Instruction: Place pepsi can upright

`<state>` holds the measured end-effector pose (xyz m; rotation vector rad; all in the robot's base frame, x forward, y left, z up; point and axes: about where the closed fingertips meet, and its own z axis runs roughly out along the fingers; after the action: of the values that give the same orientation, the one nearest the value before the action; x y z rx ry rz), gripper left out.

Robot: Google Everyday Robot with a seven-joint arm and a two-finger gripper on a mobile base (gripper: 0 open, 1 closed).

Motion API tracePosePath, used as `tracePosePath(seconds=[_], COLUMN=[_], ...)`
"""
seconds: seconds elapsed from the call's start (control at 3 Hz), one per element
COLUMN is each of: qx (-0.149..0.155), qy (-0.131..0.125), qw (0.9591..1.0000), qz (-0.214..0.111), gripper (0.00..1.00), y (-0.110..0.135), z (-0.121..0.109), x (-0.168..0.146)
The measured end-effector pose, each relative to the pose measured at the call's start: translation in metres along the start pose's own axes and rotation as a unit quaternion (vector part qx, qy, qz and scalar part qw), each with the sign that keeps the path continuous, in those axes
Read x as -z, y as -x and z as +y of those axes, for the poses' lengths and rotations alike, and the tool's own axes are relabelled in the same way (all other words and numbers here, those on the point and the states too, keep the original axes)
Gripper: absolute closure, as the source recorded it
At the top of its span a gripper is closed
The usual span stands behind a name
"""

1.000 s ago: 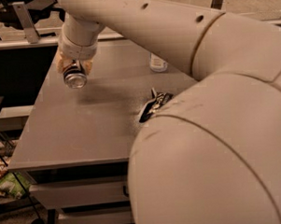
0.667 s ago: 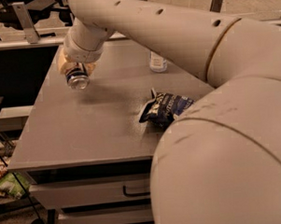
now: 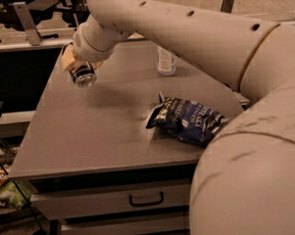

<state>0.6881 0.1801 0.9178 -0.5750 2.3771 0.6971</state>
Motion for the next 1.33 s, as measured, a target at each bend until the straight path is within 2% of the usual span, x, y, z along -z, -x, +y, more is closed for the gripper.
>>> tracePosePath(seconds=[0.33, 0.67, 1.0, 1.33], qx=[0.044, 0.078, 0.078, 0.065], qy=[0.002, 0.0, 0.0, 0.017], qw=[0.9986, 0.9952, 0.9952, 0.9947], qz=[-0.029, -0.059, -0.059, -0.077], gripper=[1.0, 1.0, 1.0, 1.0], y=[0.0053, 0.0063, 0.0063, 0.0051], z=[0.002, 0.0009, 0.0009, 0.0008], x=[0.0078, 0.0141, 0.0141, 0.0116])
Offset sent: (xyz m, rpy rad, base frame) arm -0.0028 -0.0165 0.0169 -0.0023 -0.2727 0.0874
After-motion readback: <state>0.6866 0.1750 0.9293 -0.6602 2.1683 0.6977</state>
